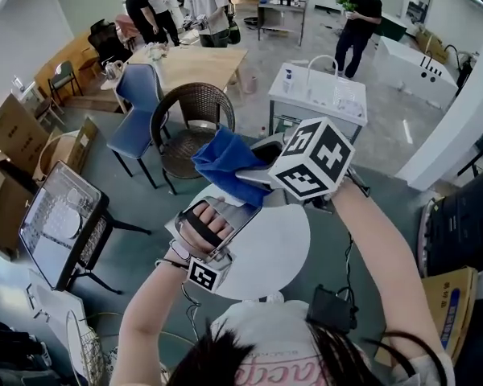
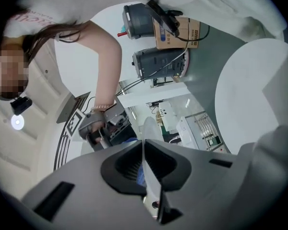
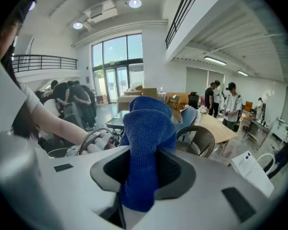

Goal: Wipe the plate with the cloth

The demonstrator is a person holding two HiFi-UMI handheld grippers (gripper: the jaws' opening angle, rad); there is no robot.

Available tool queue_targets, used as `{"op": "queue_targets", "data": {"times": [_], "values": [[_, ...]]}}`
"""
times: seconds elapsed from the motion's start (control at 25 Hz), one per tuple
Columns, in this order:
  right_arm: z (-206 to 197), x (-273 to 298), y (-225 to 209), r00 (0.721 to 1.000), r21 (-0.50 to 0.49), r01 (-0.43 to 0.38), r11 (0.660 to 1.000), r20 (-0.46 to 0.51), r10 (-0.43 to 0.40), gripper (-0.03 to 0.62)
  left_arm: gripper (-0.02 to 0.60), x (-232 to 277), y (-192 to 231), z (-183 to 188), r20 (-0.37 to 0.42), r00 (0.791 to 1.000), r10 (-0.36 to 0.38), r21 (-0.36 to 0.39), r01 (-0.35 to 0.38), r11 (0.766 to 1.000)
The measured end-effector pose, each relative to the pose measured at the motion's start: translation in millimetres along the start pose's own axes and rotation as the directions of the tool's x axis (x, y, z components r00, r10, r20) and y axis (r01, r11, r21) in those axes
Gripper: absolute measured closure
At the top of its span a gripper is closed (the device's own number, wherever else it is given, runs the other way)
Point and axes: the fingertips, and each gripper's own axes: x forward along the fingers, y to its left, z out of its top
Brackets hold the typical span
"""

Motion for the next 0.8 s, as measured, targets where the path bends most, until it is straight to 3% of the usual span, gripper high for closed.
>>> {"op": "queue_targets", "data": {"times": [0.12,0.24,0.52,0.8], "values": [[-14.2,17.9,2.4,0.992,-0.016,-0.038,0.999,-0.125,0.036,0.461,0.56,-3.8,-6.9,3.8,0.009,1.0,-0.022,0.012,0.022,1.0],[-24.3,22.3,0.3,0.982,-0.025,-0.051,0.998,-0.185,0.045,0.461,0.558,-5.5,-11.6,5.6,0.001,1.0,-0.029,-0.003,0.029,1.0],[-39.8,4.0,-15.5,0.984,0.053,-0.037,0.998,-0.175,0.045,0.461,0.558,-8.9,-9.0,-5.2,-0.017,1.0,-0.024,-0.029,0.023,0.999],[-77.6,-35.4,-21.9,0.99,0.11,0.034,0.993,-0.141,-0.019,0.461,0.557,-7.3,-3.1,-3.1,-0.002,1.0,-0.005,-0.051,0.005,0.999]]}}
